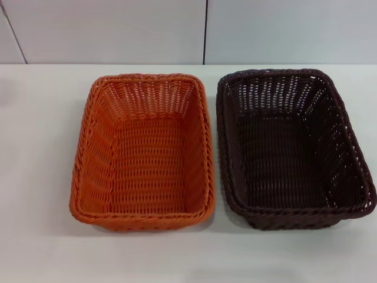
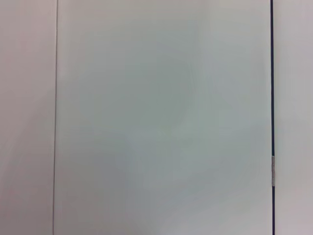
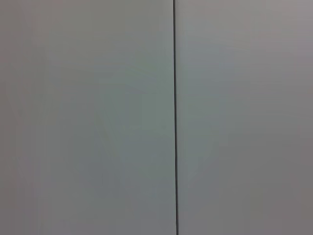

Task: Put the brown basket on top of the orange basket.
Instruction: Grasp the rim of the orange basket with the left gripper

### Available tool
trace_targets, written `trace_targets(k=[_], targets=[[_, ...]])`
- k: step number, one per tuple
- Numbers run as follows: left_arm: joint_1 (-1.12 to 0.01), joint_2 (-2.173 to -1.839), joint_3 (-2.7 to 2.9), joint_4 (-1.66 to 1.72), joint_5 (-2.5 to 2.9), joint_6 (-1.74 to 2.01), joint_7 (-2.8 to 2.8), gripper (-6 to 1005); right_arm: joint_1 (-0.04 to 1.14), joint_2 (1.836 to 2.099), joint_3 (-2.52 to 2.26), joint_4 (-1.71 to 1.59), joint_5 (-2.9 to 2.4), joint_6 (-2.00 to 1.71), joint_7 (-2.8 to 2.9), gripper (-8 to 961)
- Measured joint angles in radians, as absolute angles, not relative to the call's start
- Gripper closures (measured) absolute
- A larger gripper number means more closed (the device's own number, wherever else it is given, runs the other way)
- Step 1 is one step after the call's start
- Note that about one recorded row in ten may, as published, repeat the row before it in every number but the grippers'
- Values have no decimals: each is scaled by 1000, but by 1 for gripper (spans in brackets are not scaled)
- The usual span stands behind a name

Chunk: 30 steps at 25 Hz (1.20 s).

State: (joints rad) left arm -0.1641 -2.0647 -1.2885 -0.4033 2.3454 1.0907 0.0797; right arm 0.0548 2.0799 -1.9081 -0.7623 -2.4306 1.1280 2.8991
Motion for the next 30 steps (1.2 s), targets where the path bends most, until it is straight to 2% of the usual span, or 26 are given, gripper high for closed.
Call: trace_targets(k=[7,12,13,14,17,19,22,23,24,27,30], targets=[[-165,-2062,-1289,-417,2351,1064,79,218,62,2079,-1908,-762,-2429,1121,2899,255],[-158,-2032,-1294,-524,2419,903,73,218,69,2078,-1908,-762,-2428,1119,2899,255],[-148,-2009,-1297,-592,2447,820,73,218,71,2077,-1908,-762,-2428,1118,2899,255],[-129,-1951,-1304,-767,2489,589,72,218,73,2077,-1908,-762,-2428,1118,2899,256],[-115,-1898,-1341,-985,2515,272,76,219,80,2077,-1908,-762,-2428,1109,2900,256],[-110,-1886,-1396,-1129,2535,51,97,219,86,2077,-1907,-762,-2428,1097,2900,256],[-109,-1895,-1467,-1251,2556,-141,140,219,95,2077,-1904,-761,-2428,1081,2900,256],[-112,-1935,-1553,-1369,2568,-337,212,218,97,2076,-1903,-760,-2428,1077,2900,256],[-127,-1995,-1659,-1466,2569,-523,290,218,100,2076,-1902,-758,-2428,1075,2900,256],[-157,-2057,-1779,-1572,2569,-742,353,220,105,2075,-1900,-752,-2428,1071,2901,256],[-201,-2060,-1812,-1631,2576,-938,328,222,109,2075,-1899,-745,-2427,1062,2901,256]])
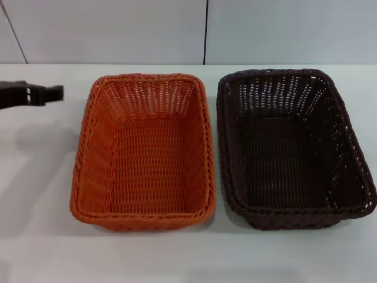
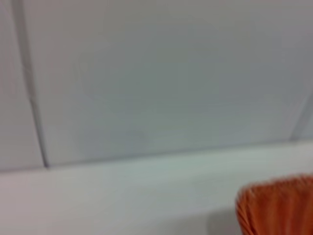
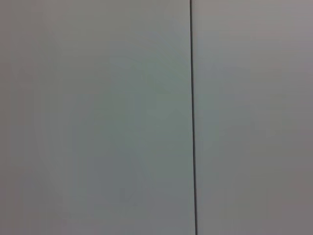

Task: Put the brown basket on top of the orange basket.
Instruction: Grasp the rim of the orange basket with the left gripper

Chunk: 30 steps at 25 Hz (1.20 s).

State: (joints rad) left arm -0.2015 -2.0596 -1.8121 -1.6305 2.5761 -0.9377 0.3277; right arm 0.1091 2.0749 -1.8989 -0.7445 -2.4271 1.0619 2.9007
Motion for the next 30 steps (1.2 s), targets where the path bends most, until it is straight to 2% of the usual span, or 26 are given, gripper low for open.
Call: trace_targets(k=[4,13,30], targets=[[-253,-2063,-1776,-1646,2671,-1065,266,224,118,2074,-1898,-730,-2421,1059,2901,256],[-323,-2063,-1642,-1544,2814,-1108,157,227,128,2073,-1894,-723,-2419,1054,2901,257],[-315,-2064,-1585,-1616,2817,-1155,125,224,123,2072,-1896,-716,-2419,1054,2901,255]])
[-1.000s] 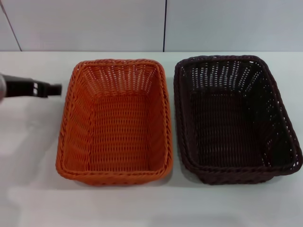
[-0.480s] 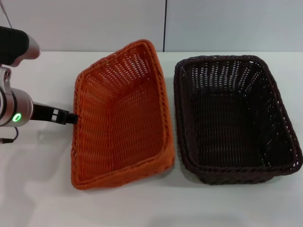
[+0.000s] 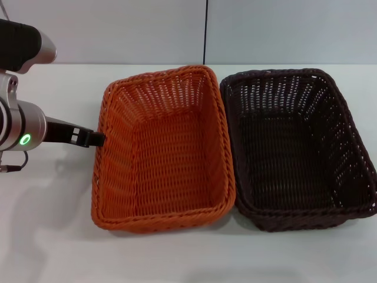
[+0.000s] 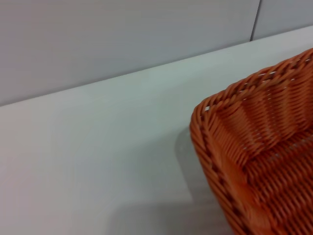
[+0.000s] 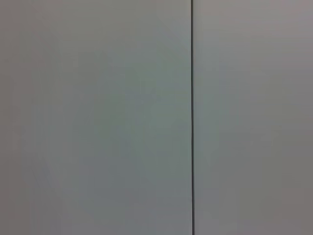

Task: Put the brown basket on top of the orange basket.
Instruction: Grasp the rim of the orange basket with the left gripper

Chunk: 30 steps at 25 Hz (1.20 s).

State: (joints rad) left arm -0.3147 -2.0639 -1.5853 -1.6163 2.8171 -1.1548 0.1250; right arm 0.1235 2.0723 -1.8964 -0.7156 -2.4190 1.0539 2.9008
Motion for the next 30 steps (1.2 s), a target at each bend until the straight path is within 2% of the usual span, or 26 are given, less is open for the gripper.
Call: trace_targets(k=[12,30], targets=[[-324,-2065,-1559,-1699,2818,-1224,92,227,120,2074,-1900,-713,-2419,1054,2901,255],[-390,-2066,-1537,-1547,2817,-1229,81,230,127,2072,-1904,-707,-2423,1039,2901,256]])
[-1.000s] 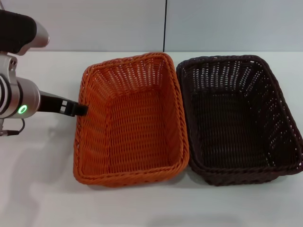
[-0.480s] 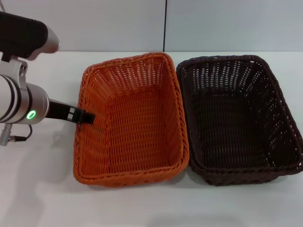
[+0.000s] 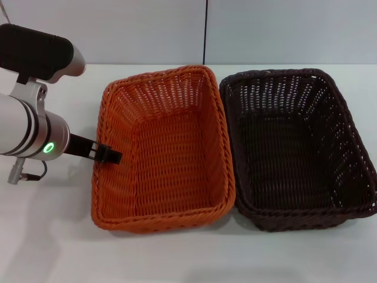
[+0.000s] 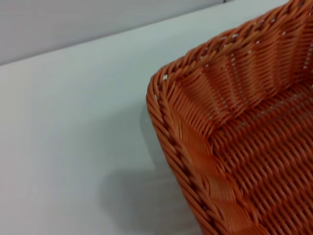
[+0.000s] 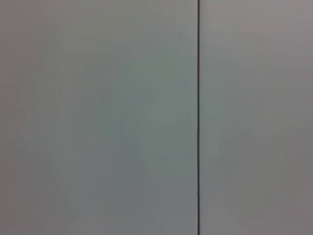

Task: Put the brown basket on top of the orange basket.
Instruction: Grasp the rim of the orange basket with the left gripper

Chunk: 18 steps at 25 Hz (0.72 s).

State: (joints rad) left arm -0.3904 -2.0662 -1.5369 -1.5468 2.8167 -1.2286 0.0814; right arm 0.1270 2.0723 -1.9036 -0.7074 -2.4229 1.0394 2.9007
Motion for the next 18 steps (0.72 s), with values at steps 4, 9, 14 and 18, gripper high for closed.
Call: trace_targets(k=[4,9,14,18], targets=[[-399,-2066,-1537,-1535,2815,-1227,81,231,126,2072,-1903,-707,-2424,1036,2901,256],[-415,-2066,-1533,-1508,2807,-1225,81,232,124,2072,-1903,-705,-2425,1036,2901,256],[-441,-2067,-1523,-1455,2794,-1216,81,234,121,2072,-1903,-705,-2426,1036,2901,256],[-448,-2068,-1523,-1444,2785,-1209,81,234,120,2072,-1903,-705,-2427,1036,2901,256]])
